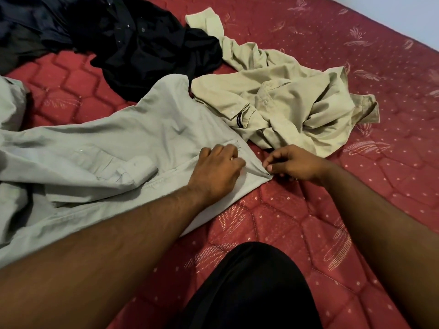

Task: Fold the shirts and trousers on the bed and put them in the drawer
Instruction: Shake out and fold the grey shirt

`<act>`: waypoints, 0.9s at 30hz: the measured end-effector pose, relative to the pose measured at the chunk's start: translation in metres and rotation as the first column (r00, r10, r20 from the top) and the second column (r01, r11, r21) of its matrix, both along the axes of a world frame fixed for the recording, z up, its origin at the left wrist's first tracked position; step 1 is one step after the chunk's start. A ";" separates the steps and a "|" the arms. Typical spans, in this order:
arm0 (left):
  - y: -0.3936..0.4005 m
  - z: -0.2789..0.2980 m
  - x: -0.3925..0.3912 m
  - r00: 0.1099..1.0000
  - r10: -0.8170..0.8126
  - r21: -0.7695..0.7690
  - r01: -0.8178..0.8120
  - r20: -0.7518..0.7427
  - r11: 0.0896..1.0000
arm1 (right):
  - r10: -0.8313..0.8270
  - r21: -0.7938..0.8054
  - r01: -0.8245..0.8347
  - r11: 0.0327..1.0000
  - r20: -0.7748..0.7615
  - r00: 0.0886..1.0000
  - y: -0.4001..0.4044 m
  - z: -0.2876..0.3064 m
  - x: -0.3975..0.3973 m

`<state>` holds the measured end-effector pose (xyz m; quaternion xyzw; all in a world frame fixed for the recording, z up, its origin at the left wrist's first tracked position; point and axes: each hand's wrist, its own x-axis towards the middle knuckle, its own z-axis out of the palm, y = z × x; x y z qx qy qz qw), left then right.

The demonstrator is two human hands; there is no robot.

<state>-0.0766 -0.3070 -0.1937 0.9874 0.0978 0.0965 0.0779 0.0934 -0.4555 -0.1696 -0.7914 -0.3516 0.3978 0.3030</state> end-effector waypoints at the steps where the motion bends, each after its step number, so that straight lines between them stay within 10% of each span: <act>1: 0.001 -0.001 0.007 0.998 -0.028 0.015 0.027 0.064 1.000 | 0.005 0.003 -0.005 1.000 -0.005 1.000 -0.003 -0.001 0.002; 12: 0.003 0.037 0.069 0.838 -0.344 -0.198 0.285 -0.423 0.938 | 0.089 0.032 -0.091 0.995 0.073 0.993 -0.016 -0.014 0.009; 21: 0.008 0.031 0.068 0.935 -0.237 -0.432 0.106 -0.262 0.895 | 0.026 0.153 -0.028 0.988 0.017 1.000 -0.019 -0.020 0.005; 27: 0.011 0.037 0.065 0.979 -0.150 -0.908 -0.061 -0.135 0.414 | -0.058 0.222 0.026 0.975 0.139 0.989 -0.018 -0.033 0.004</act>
